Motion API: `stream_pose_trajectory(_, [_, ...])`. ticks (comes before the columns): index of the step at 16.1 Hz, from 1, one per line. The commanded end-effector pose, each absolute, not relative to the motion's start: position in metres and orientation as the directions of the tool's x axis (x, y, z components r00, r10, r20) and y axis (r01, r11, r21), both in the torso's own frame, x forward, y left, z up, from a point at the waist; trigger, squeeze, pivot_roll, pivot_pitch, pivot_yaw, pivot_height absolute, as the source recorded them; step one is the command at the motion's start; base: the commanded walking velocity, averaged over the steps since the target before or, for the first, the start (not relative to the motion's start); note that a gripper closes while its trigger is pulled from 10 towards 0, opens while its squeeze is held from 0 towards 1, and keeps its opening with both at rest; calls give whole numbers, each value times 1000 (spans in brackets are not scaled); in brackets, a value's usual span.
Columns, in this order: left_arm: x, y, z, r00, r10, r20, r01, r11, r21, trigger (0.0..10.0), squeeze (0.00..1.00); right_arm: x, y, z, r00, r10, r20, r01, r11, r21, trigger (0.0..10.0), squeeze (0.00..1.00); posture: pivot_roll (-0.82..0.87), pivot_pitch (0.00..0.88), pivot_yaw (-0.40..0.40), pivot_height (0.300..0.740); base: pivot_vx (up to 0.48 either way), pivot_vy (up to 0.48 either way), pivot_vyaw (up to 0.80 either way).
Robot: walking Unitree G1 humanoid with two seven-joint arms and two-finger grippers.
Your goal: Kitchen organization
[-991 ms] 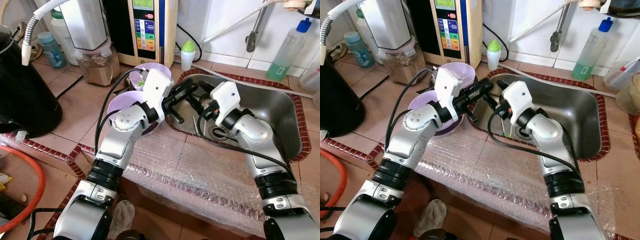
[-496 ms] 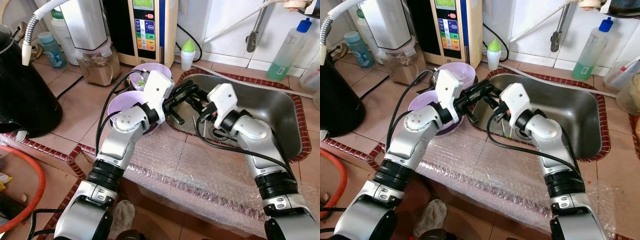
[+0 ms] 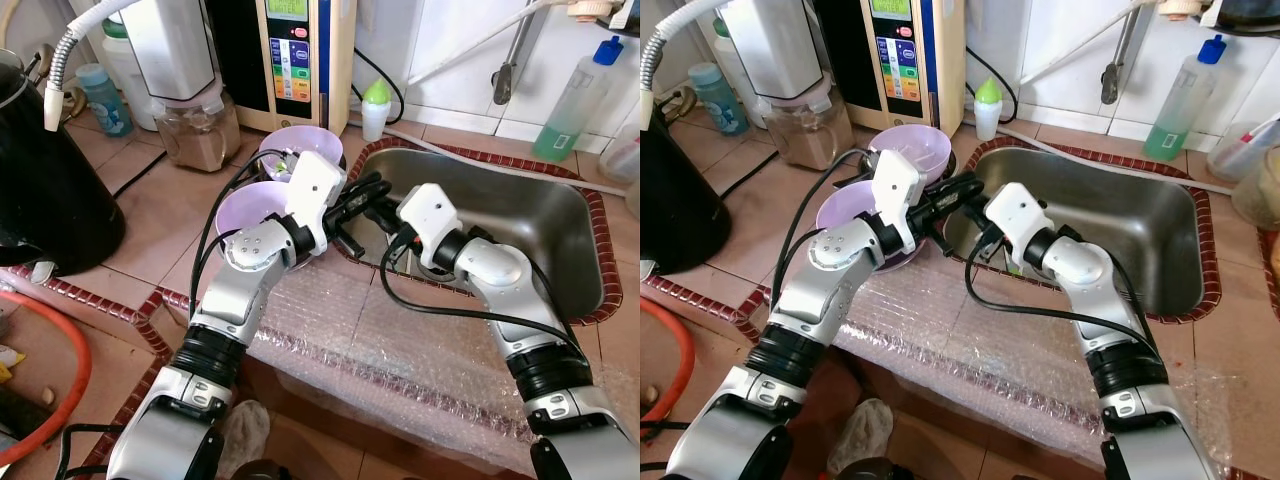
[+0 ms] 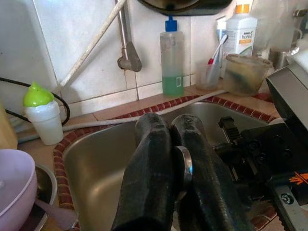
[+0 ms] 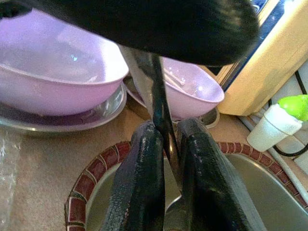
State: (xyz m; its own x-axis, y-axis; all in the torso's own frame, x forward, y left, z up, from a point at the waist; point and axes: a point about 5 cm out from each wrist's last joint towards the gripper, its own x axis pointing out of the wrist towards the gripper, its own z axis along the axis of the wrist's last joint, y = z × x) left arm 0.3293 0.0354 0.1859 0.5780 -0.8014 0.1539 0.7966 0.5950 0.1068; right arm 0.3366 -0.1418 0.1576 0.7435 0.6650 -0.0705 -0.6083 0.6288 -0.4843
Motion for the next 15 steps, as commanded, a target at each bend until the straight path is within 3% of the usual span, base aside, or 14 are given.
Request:
stream_pose_trajectory(1, [324,29,188,540,-825,164,818,561,126,0,0,344,-149,159,790,609,-66,-564,681,-468,0,0,-8,0,72,740,0,0,0])
stream_pose_trajectory(7, [318,28,181,524,-840,142,828,541,144,0,0,351,-155,161,829,559,-25,-502,724,-472,0,0,-6,0,78,740,0,0,0])
stream_pose_trajectory(8, [317,26,180,513,-848,132,836,529,146,353,0,351,-157,160,837,547,-22,-490,730,-477,0,0,-8,0,84,740,0,0,0])
stream_pose_trajectory(9, [315,25,177,498,-860,111,843,510,169,10000,1000,351,-163,157,852,522,-27,-468,740,-482,0,0,-8,0,89,740,0,0,0])
stream_pose_trajectory(15, [308,31,170,441,-897,-18,848,410,337,10000,1000,362,-184,157,904,427,-35,-380,761,-526,0,0,4,1,91,740,0,0,0])
